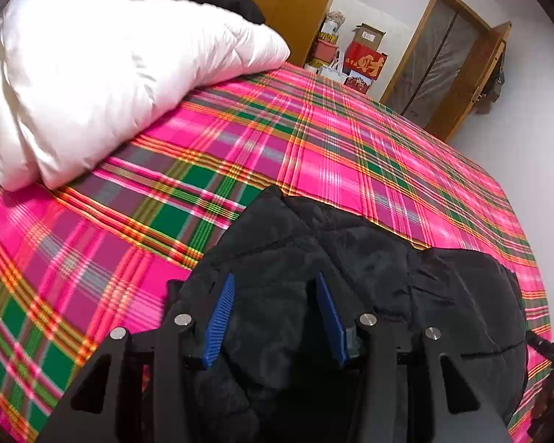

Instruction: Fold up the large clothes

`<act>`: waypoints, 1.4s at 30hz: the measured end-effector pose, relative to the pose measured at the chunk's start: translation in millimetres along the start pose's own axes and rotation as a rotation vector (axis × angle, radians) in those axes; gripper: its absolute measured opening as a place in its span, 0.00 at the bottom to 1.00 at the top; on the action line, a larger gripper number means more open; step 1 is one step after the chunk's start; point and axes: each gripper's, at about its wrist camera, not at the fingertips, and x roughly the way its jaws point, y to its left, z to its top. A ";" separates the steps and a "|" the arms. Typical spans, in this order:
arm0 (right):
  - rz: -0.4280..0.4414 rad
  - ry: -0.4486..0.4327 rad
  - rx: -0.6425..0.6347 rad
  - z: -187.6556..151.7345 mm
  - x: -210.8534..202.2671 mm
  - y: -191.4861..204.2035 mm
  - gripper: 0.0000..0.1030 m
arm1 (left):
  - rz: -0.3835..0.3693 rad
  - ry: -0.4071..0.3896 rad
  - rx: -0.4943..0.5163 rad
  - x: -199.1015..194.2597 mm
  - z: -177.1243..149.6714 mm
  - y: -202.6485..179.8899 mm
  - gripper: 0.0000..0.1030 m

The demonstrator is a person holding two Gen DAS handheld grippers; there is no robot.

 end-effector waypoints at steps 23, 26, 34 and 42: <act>0.019 -0.105 -0.106 -114.1 -153.4 61.3 0.65 | 0.000 -0.107 0.128 -218.9 -115.6 -107.6 0.51; 0.024 -0.105 -0.119 -127.5 -162.0 67.2 0.65 | -0.002 -0.115 0.129 -236.1 -129.5 -115.4 0.55; 0.012 -0.121 -0.161 -155.2 -187.3 81.3 0.65 | 0.010 -0.123 0.119 -266.3 -164.9 -125.5 0.62; -0.039 -0.134 -0.222 -176.4 -199.8 92.2 0.65 | 0.048 -0.104 0.141 -275.8 -193.5 -135.7 0.62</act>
